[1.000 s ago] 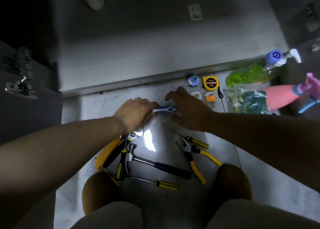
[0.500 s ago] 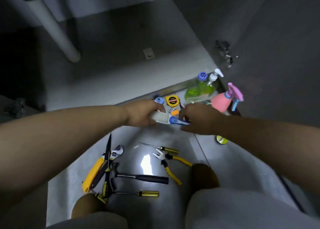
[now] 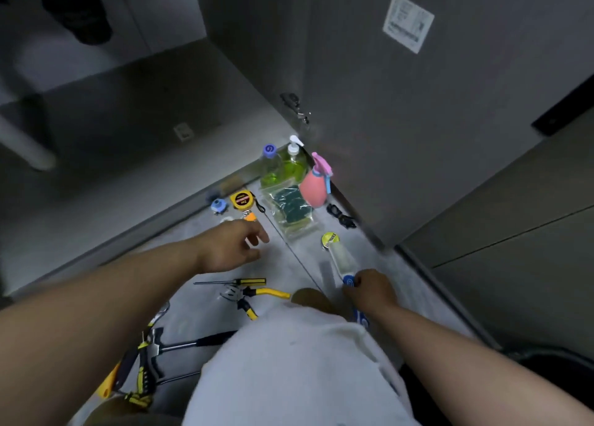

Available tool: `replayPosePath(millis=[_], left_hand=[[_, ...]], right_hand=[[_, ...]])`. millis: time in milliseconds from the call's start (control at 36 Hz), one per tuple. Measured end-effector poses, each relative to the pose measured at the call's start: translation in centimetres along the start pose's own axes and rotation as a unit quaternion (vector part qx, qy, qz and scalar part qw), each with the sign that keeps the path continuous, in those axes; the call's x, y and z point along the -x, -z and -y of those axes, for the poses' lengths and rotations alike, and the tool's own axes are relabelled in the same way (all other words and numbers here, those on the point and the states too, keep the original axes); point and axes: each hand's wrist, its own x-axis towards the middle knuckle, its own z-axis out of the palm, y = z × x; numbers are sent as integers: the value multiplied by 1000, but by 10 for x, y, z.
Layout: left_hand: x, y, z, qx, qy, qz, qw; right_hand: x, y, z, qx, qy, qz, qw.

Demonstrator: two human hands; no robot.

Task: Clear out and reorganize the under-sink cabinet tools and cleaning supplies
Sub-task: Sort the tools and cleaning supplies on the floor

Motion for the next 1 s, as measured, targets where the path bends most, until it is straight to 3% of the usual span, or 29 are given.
replayPosePath(millis=[167, 333, 667, 778, 889, 1000], left_hand=[[-9, -14, 13, 25, 1, 27, 999], [-23, -24, 42, 21, 10, 48, 999], [-24, -22, 72, 33, 23, 37, 999], [-15, -15, 74, 31, 31, 31, 999], [3, -8, 74, 23, 48, 44, 998], [32, 12, 84, -63, 71, 122, 988]], right_hand=[[-28, -11, -11, -47, -132, -15, 990], [-59, -23, -2, -128, -212, -31, 968], [-91, -39, 20, -239, -229, -48, 942], [-81, -45, 30, -227, -204, -34, 952], [-69, -43, 55, -199, -130, 91, 967], [-45, -31, 109, -141, -42, 247, 958]])
